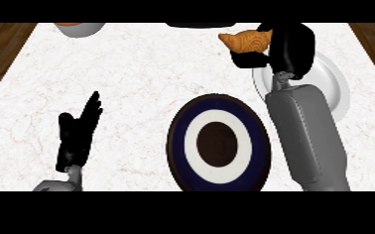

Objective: Pick the croissant from the plate and place it in the plate

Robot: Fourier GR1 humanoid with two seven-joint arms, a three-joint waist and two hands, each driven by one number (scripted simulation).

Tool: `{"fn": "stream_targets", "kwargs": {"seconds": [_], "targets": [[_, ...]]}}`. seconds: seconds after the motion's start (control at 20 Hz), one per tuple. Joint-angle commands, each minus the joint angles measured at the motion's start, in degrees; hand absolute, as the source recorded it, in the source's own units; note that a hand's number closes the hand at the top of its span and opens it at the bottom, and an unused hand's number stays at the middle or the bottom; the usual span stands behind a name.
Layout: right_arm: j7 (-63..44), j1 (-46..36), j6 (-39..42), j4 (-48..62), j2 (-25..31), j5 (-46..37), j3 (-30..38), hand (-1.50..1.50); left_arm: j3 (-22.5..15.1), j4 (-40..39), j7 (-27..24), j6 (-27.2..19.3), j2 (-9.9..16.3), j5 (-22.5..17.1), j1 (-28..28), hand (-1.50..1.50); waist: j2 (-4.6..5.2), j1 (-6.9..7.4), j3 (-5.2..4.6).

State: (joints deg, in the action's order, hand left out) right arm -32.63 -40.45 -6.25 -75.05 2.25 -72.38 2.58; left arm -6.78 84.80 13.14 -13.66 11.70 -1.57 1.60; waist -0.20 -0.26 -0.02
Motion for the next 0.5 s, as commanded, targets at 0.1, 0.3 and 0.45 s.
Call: {"fn": "stream_targets", "kwargs": {"seconds": [0.1, 0.3, 0.45], "targets": [[-4.97, 1.40, 3.31, -5.10, 3.64, 0.80, 3.98, 1.50, -1.51, 2.88, 0.64, -0.65, -1.75, 1.68, -3.03, 0.00, 0.06, 0.27, 0.01], [-0.05, -2.28, -1.67, 6.67, 8.34, 4.46, 9.73, 1.50, 0.88, -0.95, -0.26, 0.48, -1.58, 1.19, 1.01, 0.00, 0.31, 0.63, 0.02], [2.06, 1.04, -1.79, 6.98, 10.11, 6.21, 10.38, 1.50, 1.35, -3.69, -4.05, 1.71, -1.92, 1.34, -0.47, 0.00, 0.25, 0.42, 0.01]]}}
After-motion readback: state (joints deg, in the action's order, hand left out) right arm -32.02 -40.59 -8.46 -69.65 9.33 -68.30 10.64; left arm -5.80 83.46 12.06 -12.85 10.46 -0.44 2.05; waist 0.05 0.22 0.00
